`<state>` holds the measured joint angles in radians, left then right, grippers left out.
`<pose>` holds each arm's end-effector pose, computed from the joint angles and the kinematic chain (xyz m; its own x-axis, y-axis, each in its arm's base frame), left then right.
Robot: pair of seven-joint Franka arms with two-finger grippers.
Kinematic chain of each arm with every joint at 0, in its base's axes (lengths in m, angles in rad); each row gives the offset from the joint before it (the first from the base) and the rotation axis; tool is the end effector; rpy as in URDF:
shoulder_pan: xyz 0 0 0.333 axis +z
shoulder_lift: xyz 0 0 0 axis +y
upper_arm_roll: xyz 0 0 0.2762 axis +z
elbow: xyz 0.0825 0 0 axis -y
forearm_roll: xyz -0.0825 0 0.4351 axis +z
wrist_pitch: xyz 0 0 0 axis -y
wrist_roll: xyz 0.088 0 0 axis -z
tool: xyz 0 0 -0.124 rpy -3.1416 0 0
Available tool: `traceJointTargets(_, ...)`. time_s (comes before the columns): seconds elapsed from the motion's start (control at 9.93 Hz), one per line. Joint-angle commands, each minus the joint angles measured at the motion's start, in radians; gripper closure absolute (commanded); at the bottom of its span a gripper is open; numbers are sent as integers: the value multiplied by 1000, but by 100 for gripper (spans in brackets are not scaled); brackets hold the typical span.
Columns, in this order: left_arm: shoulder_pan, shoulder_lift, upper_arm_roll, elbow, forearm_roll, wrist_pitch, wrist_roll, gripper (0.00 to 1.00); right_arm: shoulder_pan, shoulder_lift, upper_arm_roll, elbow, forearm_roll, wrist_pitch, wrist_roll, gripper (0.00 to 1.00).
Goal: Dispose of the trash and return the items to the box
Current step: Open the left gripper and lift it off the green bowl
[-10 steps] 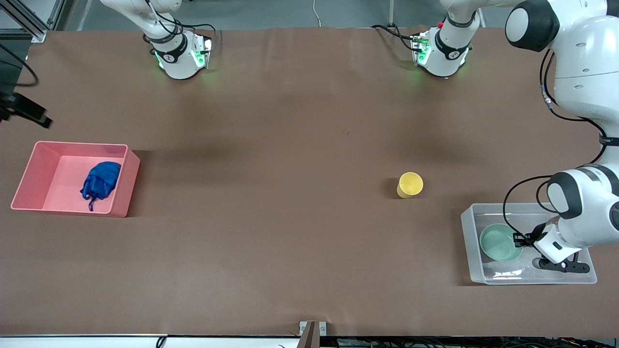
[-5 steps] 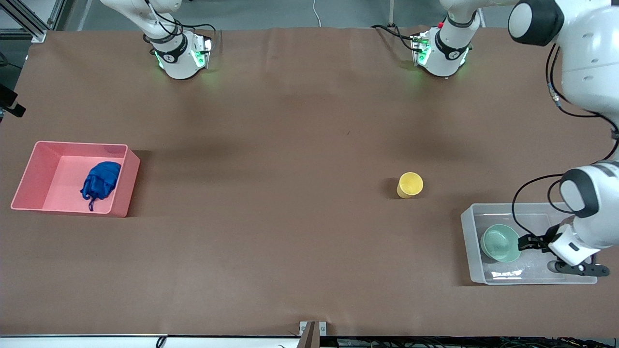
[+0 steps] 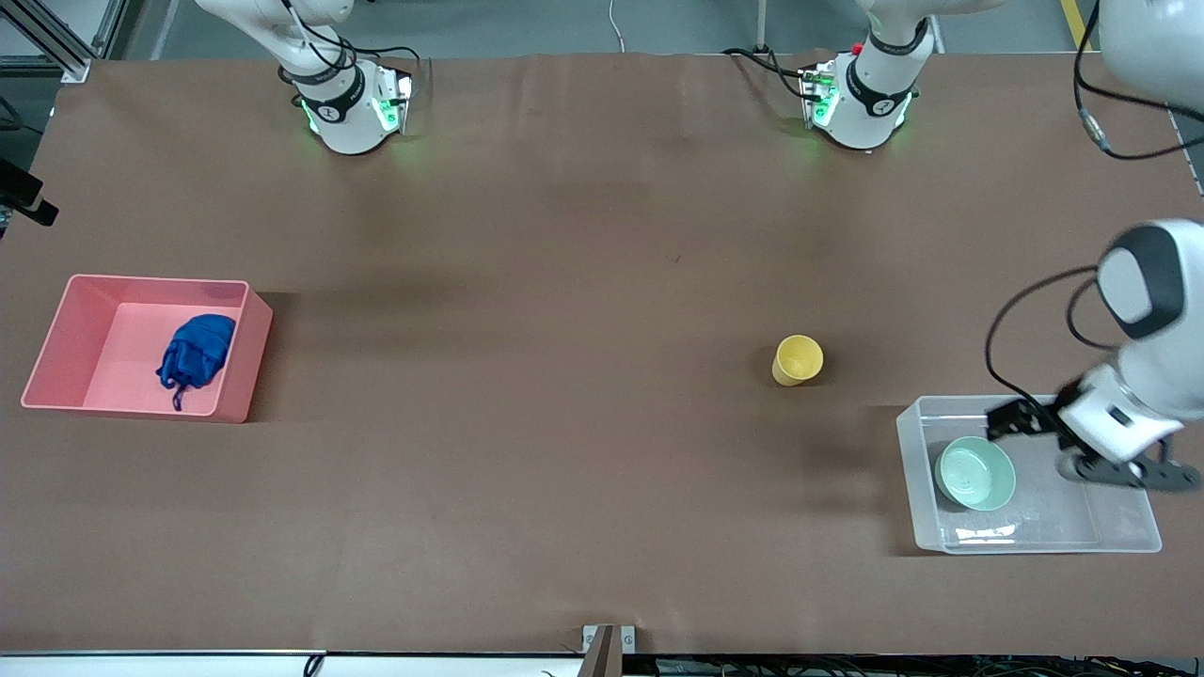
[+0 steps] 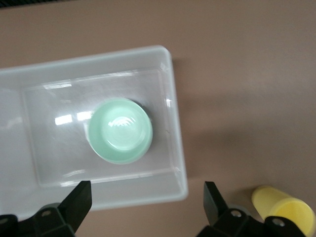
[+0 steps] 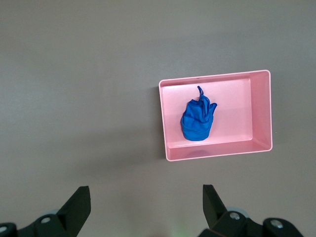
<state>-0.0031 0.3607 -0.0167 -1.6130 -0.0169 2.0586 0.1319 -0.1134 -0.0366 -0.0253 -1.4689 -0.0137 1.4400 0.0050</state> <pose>0.7053 -0.0143 0.3516 0.9861 -0.1416 0.0868 -0.1430 -0.9897 0.0101 0.5750 -0.0824 0.6305 0.9894 -0.1450 0.0078 -0.1450 -0.9893 0.0126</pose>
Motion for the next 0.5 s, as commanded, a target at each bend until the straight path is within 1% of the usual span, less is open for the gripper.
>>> traceJointTargets(0.0,-8,-184,-55,-296,9,40,-58,0,-8,3,2,15,3,-13,-10,0)
traceJointTargets(0.1,-6,-204,-92,-355,11,46,-98,0,-8,4,2,12,3,-13,-8,0)
traceJointTargets(0.3,-6,-206,-138,-450,11,61,-124,2,-8,4,2,12,3,-13,-8,0)
traceJointTargets(0.4,-8,-201,-153,-494,11,105,-141,3,-8,4,2,12,3,-13,-8,0)
